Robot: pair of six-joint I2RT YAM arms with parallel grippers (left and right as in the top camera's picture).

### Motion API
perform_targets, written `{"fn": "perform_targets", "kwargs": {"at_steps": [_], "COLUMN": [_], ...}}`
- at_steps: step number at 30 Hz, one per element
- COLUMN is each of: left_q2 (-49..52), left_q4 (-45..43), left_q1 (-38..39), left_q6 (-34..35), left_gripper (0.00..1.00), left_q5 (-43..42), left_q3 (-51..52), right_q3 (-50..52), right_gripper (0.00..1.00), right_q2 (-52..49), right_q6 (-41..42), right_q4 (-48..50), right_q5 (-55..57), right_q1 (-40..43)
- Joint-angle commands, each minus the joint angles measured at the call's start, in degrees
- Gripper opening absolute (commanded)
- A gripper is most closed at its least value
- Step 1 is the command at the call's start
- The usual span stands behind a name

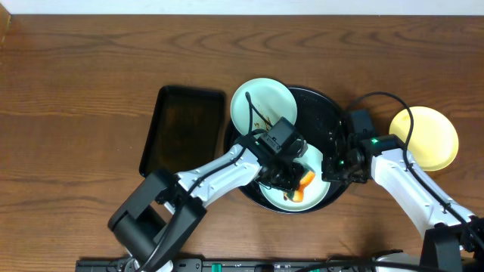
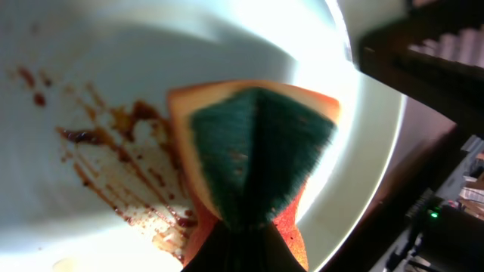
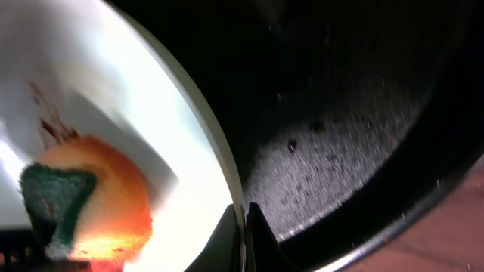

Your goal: Clean dirty plates on tray and stack at the side

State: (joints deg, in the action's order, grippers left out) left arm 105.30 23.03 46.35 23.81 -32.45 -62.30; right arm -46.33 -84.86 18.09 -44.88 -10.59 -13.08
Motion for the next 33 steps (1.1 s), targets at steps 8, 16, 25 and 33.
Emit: {"fn": "perform_targets", "kwargs": {"at_steps": [8,16,25,33], "left_q2": [1.44,1.42,1.42,1.42], "left_q4": [0.87,0.85,1.07,1.29], "left_q1": [-0.04,-0.02,0.02,0.02], "left_q6": [0.31,0.33,0.33,0.31], "left_gripper": [0.08,0.09,0.09,0.09], "left_q5": [16.31,20.09,20.06,20.06], "left_q3": [-1.25,-1.25,-1.25,-1.25], "right_q3": [0.28,0.28,0.28,0.39], "right_gripper": [0.01,0.01,0.33,0.20], "right_q2": [-0.33,-0.33,-0.35,-2.80], "right_q6": [1.64,1.62,1.62,1.64], "right_q4": [-3.13,-3.08,2.01,4.85], "right_q5": [4.59,4.55,-0.37,-0.37], "right_q1": [-0.61,-0.61,-0.61,-0.61]}}
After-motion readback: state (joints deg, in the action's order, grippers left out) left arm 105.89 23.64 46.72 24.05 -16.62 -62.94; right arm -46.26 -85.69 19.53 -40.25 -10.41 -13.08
